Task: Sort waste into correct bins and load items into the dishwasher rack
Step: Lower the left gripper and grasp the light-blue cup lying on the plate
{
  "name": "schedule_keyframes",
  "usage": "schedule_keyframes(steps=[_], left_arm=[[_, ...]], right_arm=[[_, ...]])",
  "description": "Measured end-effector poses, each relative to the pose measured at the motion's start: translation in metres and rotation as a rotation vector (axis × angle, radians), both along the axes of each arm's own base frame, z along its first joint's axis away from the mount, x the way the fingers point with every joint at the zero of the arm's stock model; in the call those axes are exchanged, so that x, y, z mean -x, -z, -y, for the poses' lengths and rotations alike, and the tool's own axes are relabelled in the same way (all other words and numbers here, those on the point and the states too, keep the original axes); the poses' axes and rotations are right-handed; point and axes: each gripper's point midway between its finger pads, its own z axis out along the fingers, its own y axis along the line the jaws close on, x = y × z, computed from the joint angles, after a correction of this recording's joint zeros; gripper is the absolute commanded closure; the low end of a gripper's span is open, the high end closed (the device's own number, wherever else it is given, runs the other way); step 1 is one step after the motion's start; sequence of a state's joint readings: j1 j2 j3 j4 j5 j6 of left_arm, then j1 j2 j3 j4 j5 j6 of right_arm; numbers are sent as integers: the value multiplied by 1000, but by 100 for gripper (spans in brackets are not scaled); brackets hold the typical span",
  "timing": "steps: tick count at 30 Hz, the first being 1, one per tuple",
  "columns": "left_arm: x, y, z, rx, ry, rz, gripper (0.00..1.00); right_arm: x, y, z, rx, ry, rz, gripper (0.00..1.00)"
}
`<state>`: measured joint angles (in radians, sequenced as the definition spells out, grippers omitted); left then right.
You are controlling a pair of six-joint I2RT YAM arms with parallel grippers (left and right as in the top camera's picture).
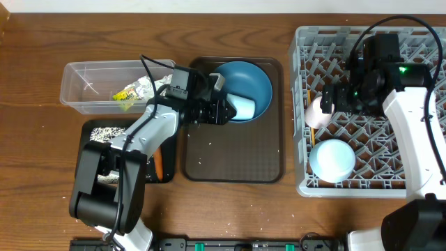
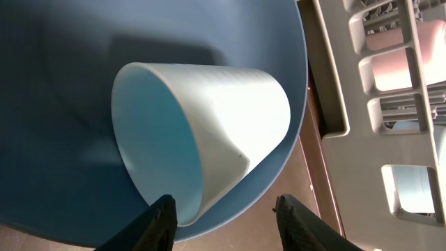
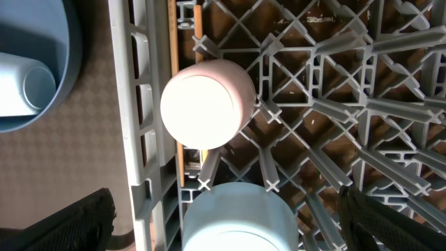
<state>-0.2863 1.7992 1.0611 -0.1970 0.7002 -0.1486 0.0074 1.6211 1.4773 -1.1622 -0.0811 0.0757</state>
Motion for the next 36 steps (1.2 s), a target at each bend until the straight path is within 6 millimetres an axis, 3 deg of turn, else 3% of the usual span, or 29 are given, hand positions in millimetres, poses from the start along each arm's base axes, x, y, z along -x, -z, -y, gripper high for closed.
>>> schedule_keyframes(steps=[13, 23, 36], left_arm=[[1, -3, 9, 7, 22, 24, 52], [0, -1, 11, -15, 21, 35, 74], [0, 0, 11, -20, 20, 39, 79]], right_arm=[[0, 0, 0, 0, 0, 0, 1], [0, 0, 0, 0, 0, 0, 1], [0, 0, 0, 0, 0, 0, 1]])
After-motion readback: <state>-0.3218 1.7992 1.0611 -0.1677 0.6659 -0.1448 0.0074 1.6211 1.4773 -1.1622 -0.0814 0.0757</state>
